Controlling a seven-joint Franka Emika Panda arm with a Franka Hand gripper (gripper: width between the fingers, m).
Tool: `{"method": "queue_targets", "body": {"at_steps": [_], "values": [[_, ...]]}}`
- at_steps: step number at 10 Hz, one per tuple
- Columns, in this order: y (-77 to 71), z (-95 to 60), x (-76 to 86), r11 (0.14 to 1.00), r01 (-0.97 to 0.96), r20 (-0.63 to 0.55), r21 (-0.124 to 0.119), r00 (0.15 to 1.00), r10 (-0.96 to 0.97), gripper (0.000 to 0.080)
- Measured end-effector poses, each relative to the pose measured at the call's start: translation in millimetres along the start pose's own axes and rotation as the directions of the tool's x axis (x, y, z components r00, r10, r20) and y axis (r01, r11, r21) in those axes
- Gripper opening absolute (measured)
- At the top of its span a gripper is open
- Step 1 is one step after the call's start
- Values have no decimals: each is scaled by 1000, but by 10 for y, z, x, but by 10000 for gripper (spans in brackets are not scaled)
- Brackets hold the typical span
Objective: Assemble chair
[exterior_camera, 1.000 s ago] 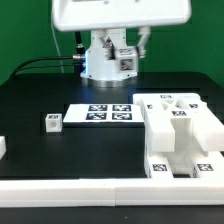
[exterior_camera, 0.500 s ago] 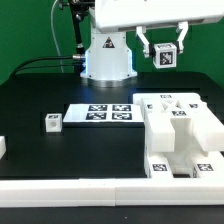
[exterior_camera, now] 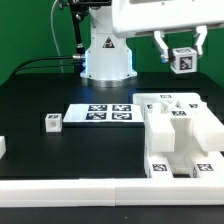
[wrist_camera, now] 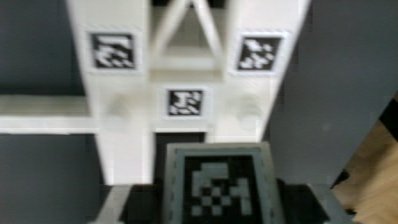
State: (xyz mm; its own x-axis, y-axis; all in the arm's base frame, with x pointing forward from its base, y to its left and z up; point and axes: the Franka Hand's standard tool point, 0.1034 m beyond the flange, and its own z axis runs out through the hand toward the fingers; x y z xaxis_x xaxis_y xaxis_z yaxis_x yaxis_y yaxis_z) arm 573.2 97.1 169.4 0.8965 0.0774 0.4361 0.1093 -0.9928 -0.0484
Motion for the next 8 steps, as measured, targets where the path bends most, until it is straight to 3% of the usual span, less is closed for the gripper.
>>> {"method": "queue_targets", "body": {"at_steps": [1,5,8], "values": [[18,88,-1,998,57,-11,-2,998,-57,284],[21,107,-19,997,77,-13,-3,997,-77,284],[-181,261,8,995,103,-20,13,995,-102,284]]}}
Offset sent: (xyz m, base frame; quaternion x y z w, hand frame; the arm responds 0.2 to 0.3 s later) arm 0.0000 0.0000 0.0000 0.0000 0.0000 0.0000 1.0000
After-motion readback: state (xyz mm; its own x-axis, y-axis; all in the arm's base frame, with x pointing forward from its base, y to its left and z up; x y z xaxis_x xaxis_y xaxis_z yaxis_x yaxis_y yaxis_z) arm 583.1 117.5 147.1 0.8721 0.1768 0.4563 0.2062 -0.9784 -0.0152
